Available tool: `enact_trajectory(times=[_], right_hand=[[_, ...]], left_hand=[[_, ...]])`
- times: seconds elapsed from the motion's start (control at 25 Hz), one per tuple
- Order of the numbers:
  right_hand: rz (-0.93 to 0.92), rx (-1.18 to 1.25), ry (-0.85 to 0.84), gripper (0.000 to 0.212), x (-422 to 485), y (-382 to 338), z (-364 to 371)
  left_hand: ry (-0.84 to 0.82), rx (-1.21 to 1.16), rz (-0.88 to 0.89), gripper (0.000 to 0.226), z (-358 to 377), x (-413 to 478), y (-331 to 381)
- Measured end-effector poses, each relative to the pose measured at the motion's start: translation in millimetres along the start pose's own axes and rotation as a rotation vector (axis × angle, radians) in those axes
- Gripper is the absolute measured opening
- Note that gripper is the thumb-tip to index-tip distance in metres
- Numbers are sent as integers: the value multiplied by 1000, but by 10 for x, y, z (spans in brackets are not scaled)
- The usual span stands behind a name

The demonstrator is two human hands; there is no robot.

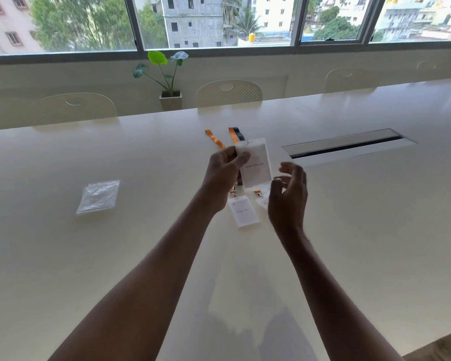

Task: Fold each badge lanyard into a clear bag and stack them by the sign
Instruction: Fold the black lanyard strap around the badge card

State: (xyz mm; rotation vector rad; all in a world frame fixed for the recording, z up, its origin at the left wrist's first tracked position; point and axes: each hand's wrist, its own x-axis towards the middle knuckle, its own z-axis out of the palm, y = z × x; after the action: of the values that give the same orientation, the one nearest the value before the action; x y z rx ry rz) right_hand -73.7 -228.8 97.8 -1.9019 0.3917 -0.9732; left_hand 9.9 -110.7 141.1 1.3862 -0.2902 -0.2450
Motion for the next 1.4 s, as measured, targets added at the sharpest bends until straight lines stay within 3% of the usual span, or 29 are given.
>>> enact_trajectory(times=[0.16,0.28,0.36,0.44,0.56,0.76,1.0,1.24,1.4], right_hand=[[134,172,-248,46,231,-62,-25],[-8,285,-394,48,297,-338,-35],[-66,359,-400,31,298,-593,-30],[-73,422,-359,14,238,-804,-1],[32,552,-370,13,55,-968,101],[229,725,-642,20,-506,-1143,302],[512,714,-828,22,-1126,-1199,452],[624,563,-938,24,-1743,-1251,661],[608,461,-966,26,-1998,-1335,731]], left_hand=[[-71,70,115,16,-43,-164,525],[-129,124,192,21,-81,-313,888],[-107,139,242,26,-116,-412,1076],[-8,146,293,25,-191,-497,1191],[190,116,331,22,-367,-625,1210],[422,56,295,7,-675,-882,998],[638,117,232,6,-1124,-1215,653],[738,-31,92,8,-1616,-1512,245],[745,-5,58,8,-1916,-1708,49]])
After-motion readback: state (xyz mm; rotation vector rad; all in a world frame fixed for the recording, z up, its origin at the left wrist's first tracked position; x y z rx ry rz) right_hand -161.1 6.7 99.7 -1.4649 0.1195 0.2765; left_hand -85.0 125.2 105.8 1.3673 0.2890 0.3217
